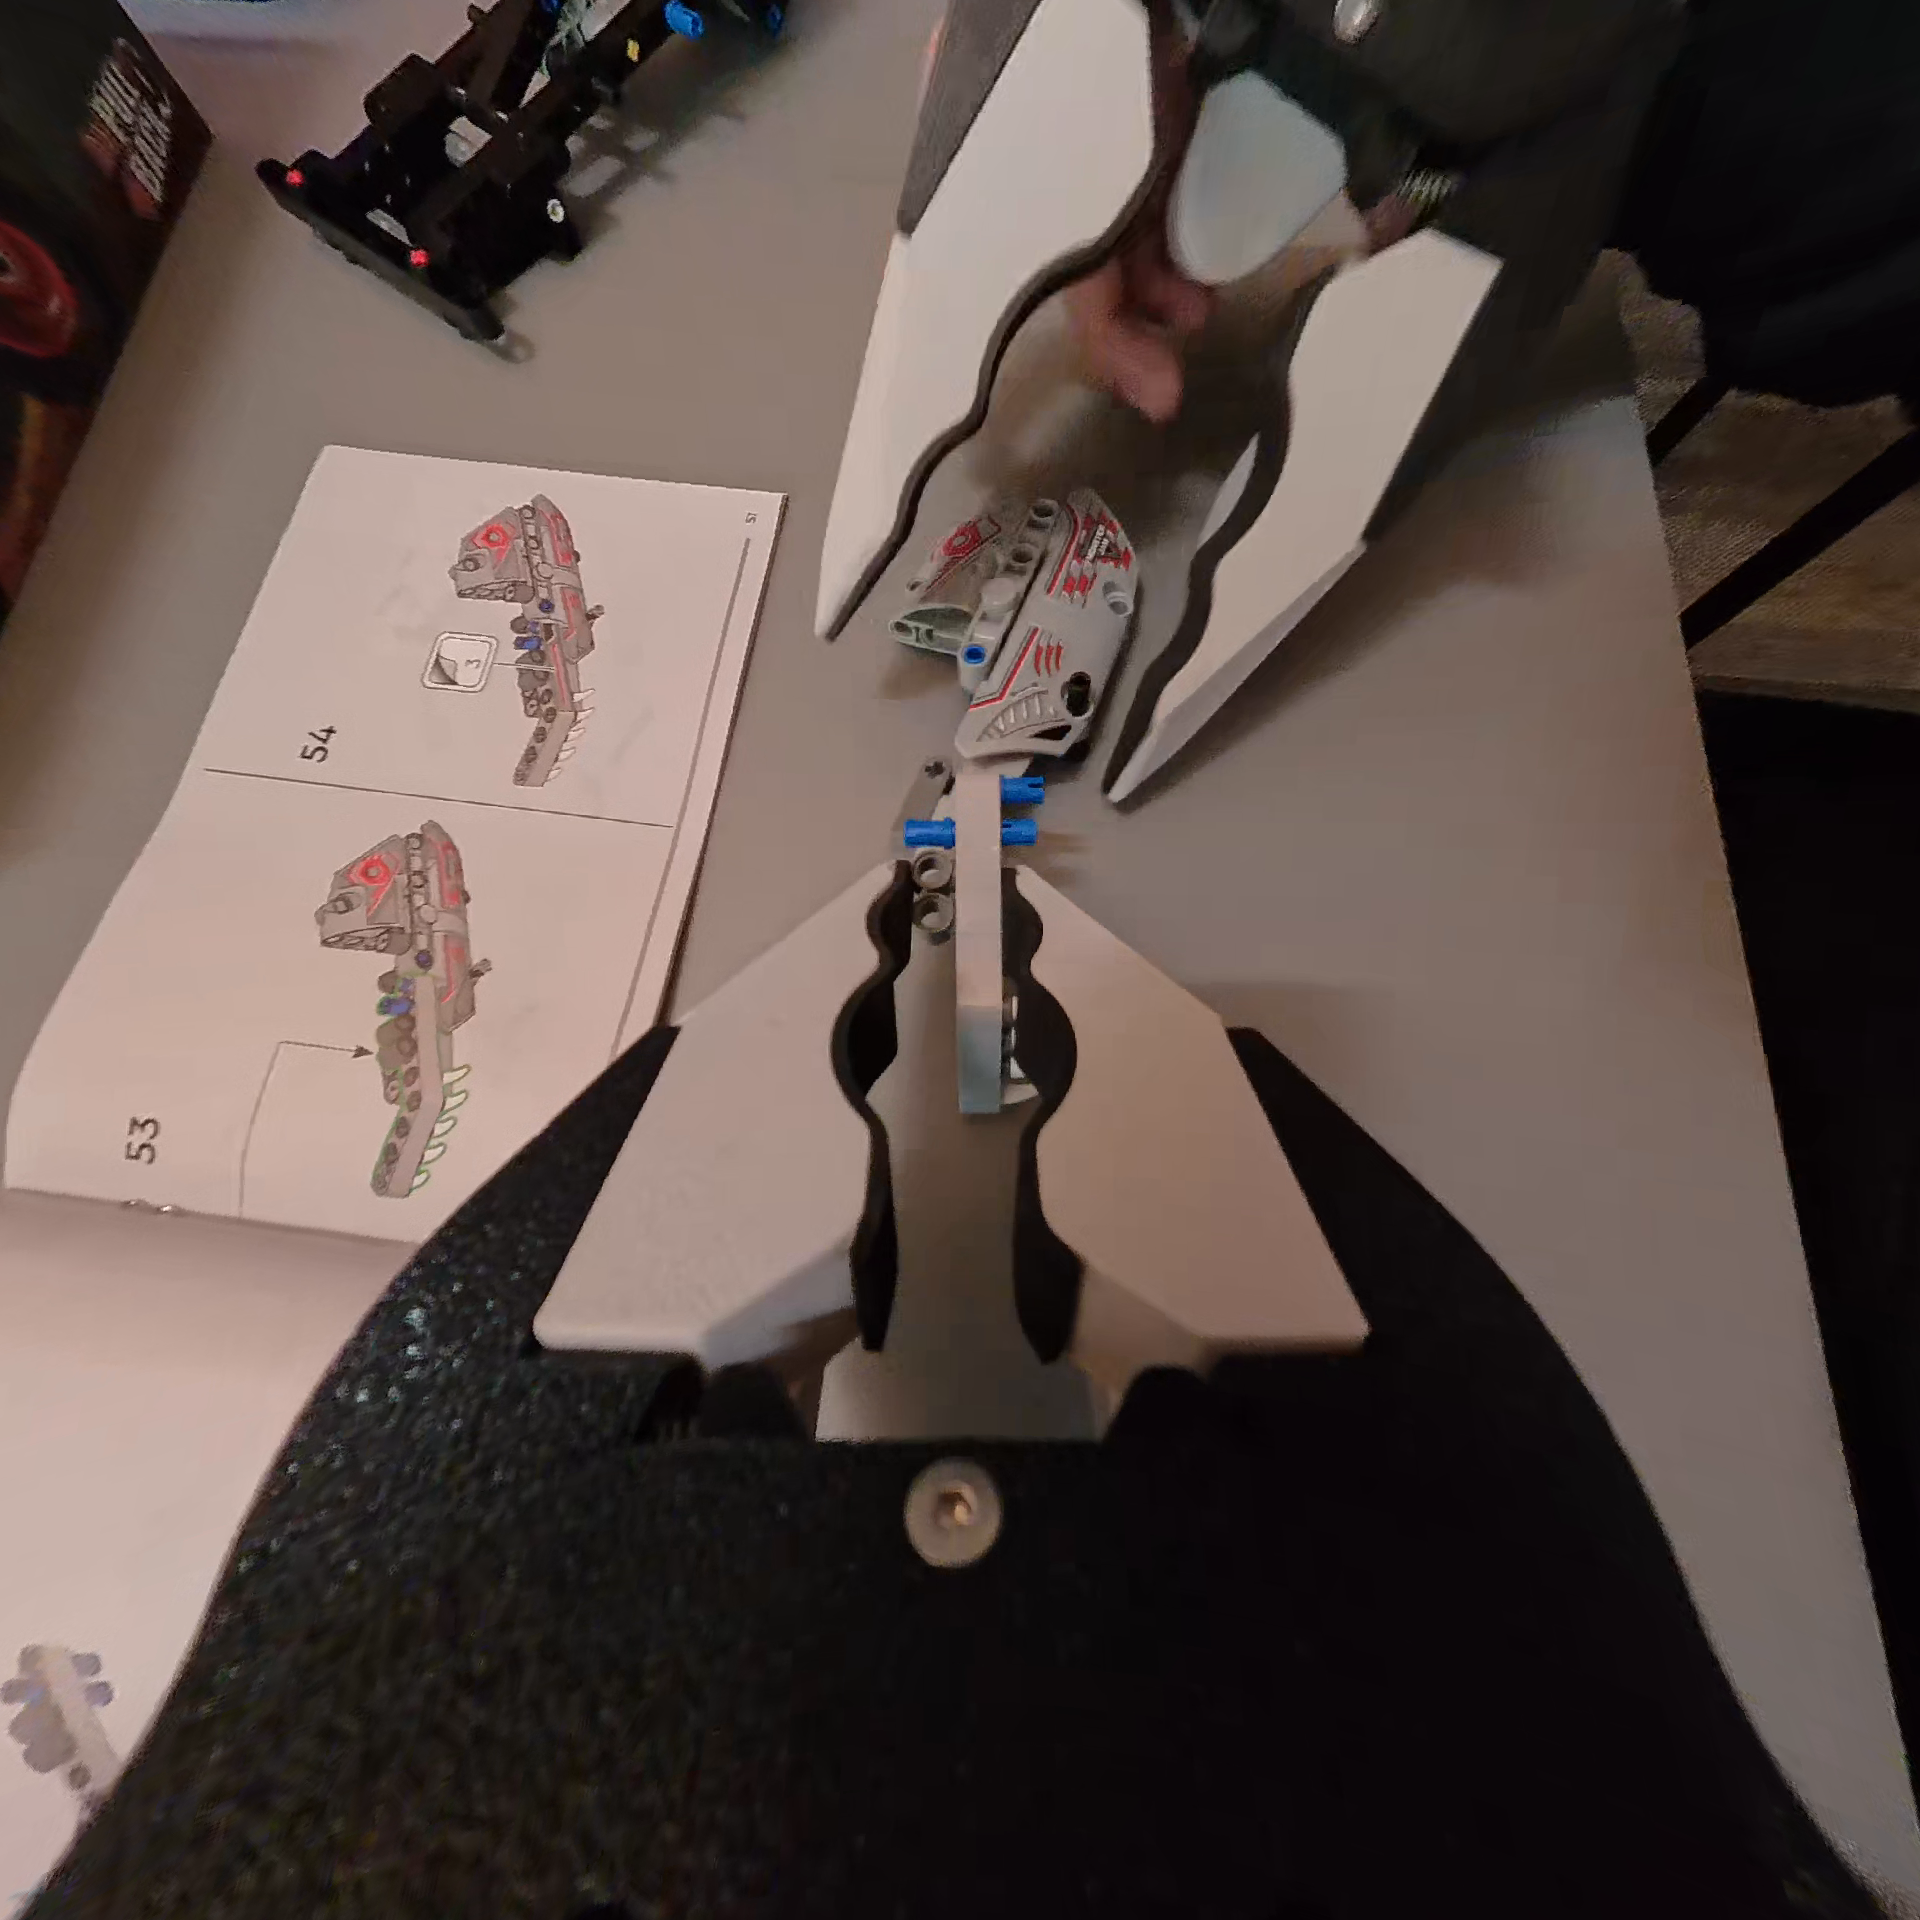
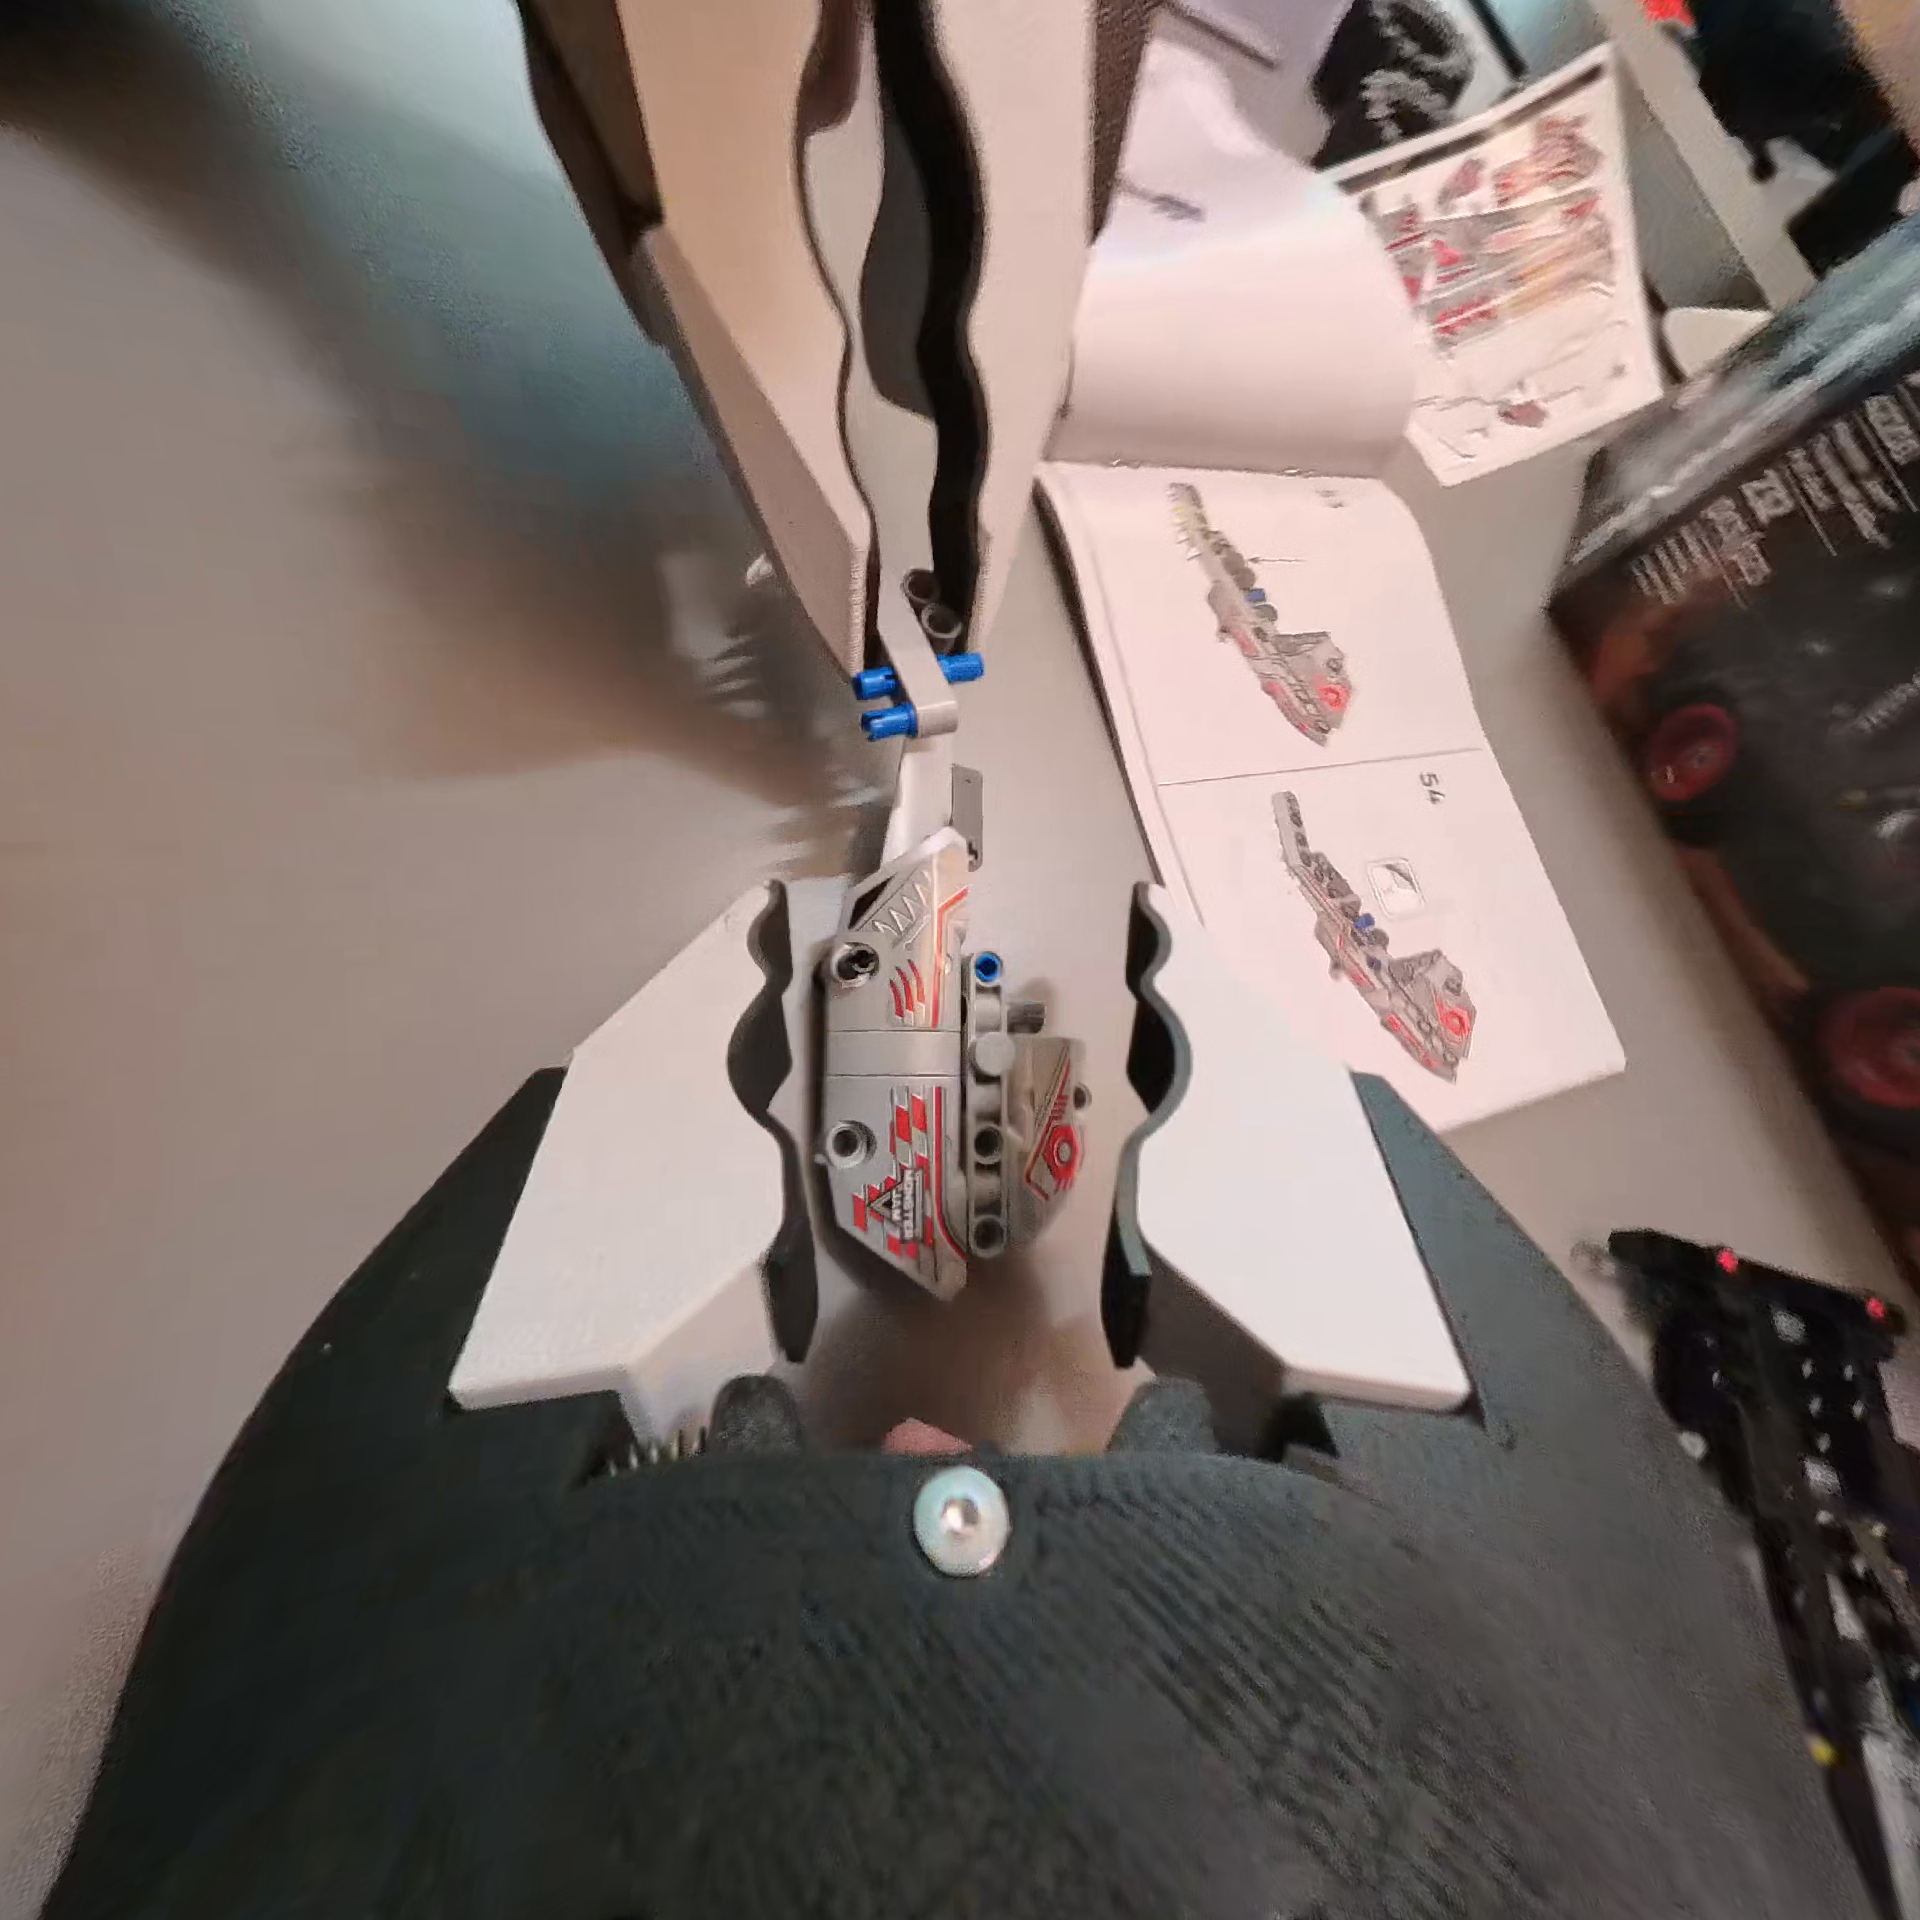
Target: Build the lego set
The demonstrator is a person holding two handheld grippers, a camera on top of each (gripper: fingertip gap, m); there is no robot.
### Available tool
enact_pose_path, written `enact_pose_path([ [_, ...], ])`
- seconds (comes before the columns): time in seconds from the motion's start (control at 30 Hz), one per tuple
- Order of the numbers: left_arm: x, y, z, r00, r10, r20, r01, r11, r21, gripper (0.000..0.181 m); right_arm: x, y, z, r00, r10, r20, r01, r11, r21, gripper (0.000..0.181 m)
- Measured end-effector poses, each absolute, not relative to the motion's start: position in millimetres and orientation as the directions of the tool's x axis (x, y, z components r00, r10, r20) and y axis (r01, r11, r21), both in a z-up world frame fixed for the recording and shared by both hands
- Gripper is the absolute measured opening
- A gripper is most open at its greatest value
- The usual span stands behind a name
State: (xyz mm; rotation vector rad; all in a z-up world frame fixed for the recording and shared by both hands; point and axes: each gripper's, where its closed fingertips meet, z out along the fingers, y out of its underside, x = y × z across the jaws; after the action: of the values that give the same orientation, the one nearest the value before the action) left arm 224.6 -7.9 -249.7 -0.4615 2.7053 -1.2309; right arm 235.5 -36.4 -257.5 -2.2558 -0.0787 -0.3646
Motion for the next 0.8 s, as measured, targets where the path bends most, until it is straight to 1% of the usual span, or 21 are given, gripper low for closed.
enact_pose_path([
  [0.03, 225.4, -7.0, -249.0, -0.944, -0.33, -0.003, -0.215, 0.622, -0.753, 0.013, 233.5, -38.9, -250.7, 0.965, -0.091, 0.245, 0.135, -0.632, -0.763, 0.065],
  [0.1, 226.4, -5.4, -248.1, -0.946, -0.325, -0.014, -0.205, 0.63, -0.749, 0.013, 239.4, -49.2, -237.5, 0.968, -0.181, 0.172, 0.033, -0.588, -0.808, 0.063],
  [0.13, 227.0, -4.7, -247.8, -0.948, -0.317, -0.02, -0.198, 0.639, -0.743, 0.013, 242.6, -58.5, -238.8, 0.968, -0.226, 0.109, -0.047, -0.588, -0.807, 0.068],
  [0.17, 228.4, -4.2, -247.2, -0.951, -0.308, -0.029, -0.188, 0.649, -0.737, 0.013, 241.3, -68.9, -246.9, 0.966, -0.258, 0.008, -0.156, -0.607, -0.779, 0.08],
  [0.2, 230.3, -4.4, -246.4, -0.953, -0.299, -0.038, -0.177, 0.658, -0.731, 0.013, 238.9, -79.6, -257.1, 0.955, -0.283, -0.087, -0.255, -0.636, -0.728, 0.084],
  [0.23, 231.8, -5.5, -245.5, -0.958, -0.284, -0.041, -0.167, 0.666, -0.727, 0.013, 241.6, -88.9, -263.4, 0.934, -0.331, -0.138, -0.33, -0.644, -0.69, 0.077],
  [0.3, 234.2, -10.5, -242.9, -0.966, -0.256, -0.04, -0.148, 0.672, -0.726, 0.013, 249.3, -96.7, -264.6, 0.887, -0.413, -0.207, -0.432, -0.58, -0.691, 0.076],
  [0.37, 240.2, -15.6, -242.0, -0.97, -0.231, -0.078, -0.106, 0.686, -0.72, 0.013, 241.6, -97.8, -264.1, 0.859, -0.401, -0.317, -0.501, -0.538, -0.678, 0.075],
  [0.43, 247.6, -18.3, -247.0, -0.97, -0.21, -0.121, -0.07, 0.721, -0.69, 0.013, 241.8, -98.9, -264.1, 0.843, -0.404, -0.355, -0.53, -0.513, -0.675, 0.072],
  [0.5, 249.5, -21.3, -253.3, -0.973, -0.189, -0.131, -0.057, 0.751, -0.658, 0.013, 242.3, -98.0, -265.1, 0.853, -0.395, -0.342, -0.515, -0.522, -0.68, 0.069],
  [0.63, 244.4, -28.1, -257.0, -0.975, -0.201, -0.097, -0.095, 0.768, -0.633, 0.013, 239.1, -89.3, -269.5, 0.895, -0.376, -0.239, -0.429, -0.582, -0.691, 0.069],
  [0.7, 242.8, -29.5, -257.2, -0.974, -0.207, -0.094, -0.104, 0.774, -0.624, 0.013, 235.8, -82.4, -271.1, 0.907, -0.372, -0.196, -0.394, -0.592, -0.703, 0.073],
  [0.77, 242.8, -29.7, -257.6, -0.973, -0.202, -0.114, -0.091, 0.783, -0.615, 0.013, 239.8, -81.3, -273.4, 0.899, -0.416, -0.139, -0.385, -0.596, -0.705, 0.065],
  [0.8, 242.9, -29.0, -258.6, -0.972, -0.198, -0.124, -0.084, 0.791, -0.606, 0.013, 240.4, -80.2, -273.5, 0.891, -0.433, -0.136, -0.393, -0.584, -0.711, 0.065],
])
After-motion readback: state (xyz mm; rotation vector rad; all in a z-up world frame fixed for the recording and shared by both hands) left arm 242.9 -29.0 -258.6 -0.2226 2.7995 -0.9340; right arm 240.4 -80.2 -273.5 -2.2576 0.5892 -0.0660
